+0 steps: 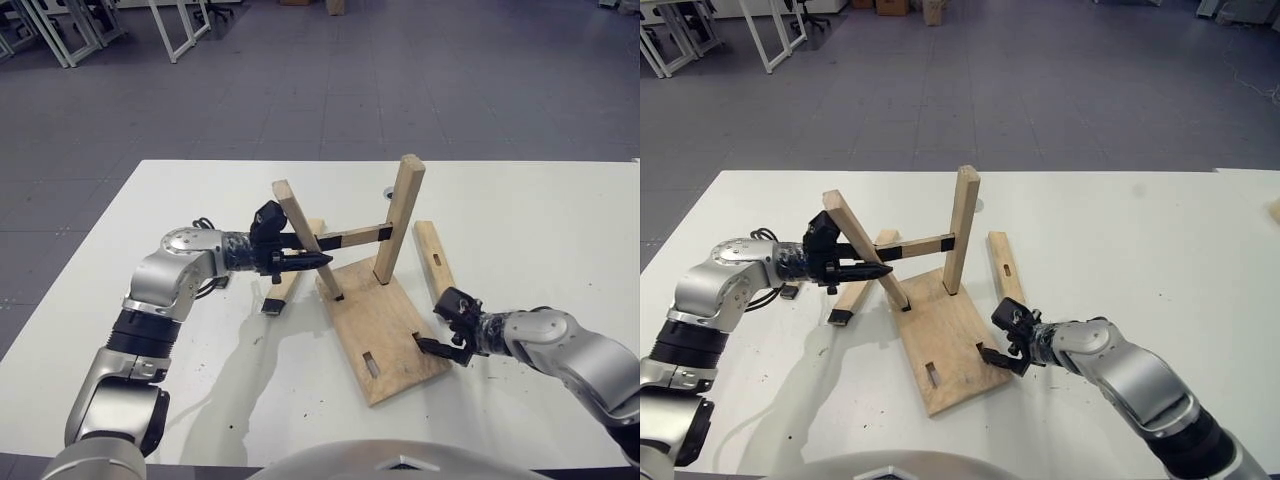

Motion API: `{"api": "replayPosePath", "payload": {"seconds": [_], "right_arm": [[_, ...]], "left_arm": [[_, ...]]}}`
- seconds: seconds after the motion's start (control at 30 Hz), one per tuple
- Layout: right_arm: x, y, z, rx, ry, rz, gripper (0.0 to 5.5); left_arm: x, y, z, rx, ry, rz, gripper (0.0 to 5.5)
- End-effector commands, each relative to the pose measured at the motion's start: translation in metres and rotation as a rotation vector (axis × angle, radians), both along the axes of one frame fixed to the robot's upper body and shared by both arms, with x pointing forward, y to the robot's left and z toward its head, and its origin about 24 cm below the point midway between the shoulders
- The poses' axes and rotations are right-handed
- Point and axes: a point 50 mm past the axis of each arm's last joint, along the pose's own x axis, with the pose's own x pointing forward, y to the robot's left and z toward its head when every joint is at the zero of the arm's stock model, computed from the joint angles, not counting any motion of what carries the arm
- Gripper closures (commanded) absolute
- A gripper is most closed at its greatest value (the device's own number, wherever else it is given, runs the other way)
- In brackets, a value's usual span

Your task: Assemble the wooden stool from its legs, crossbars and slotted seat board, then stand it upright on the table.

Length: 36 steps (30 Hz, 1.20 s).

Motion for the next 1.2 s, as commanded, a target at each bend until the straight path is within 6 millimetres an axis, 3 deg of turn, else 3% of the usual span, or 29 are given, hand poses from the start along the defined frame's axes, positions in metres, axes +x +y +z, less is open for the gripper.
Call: {"api": "replayPosePath", "payload": {"seconds": [0.03,0.2,0.27,0.37,0.47,0.63,0.73,0.9,1.0,1.03,1.13,1.2], "right_arm": [[0.011,-0.003,0.008,-0.011,-0.045,-0.03,1.68],[0.033,-0.006,0.037,0.091,-0.151,-0.114,1.68],[0.04,-0.005,0.048,0.154,-0.176,-0.151,1.68],[0.035,0.002,0.053,0.271,-0.124,-0.167,2.16],[0.028,0.021,0.063,0.437,-0.061,-0.148,2.71],[0.036,0.075,0.102,0.821,-0.126,-0.173,3.57],[0.048,0.098,0.109,0.766,-0.275,-0.277,4.24],[0.067,0.123,0.091,0.574,-0.47,-0.417,4.24],[0.076,0.131,0.11,0.658,-0.599,-0.454,4.24],[0.078,0.133,0.108,0.657,-0.604,-0.462,4.24],[0.072,0.136,0.047,0.392,-0.411,-0.385,4.24],[0.053,0.137,0.007,0.279,-0.215,-0.314,4.24]], "left_arm": [[-0.016,0.016,-0.045,0.205,0.141,0.038,3.45],[-0.027,0.039,-0.072,0.249,0.196,0.104,3.45],[-0.029,0.04,-0.074,0.247,0.202,0.099,3.45],[-0.026,0.038,-0.07,0.233,0.194,0.092,3.45],[-0.023,0.037,-0.067,0.235,0.182,0.087,3.45],[-0.02,0.038,-0.067,0.24,0.178,0.086,3.45],[-0.02,0.036,-0.067,0.243,0.181,0.07,3.45],[-0.014,0.032,-0.062,0.241,0.166,0.051,3.45],[-0.014,0.031,-0.062,0.242,0.165,0.045,3.45],[-0.014,0.031,-0.062,0.243,0.165,0.043,3.45],[-0.013,0.03,-0.061,0.241,0.162,0.038,3.45],[-0.012,0.029,-0.06,0.241,0.158,0.037,3.45]]}}
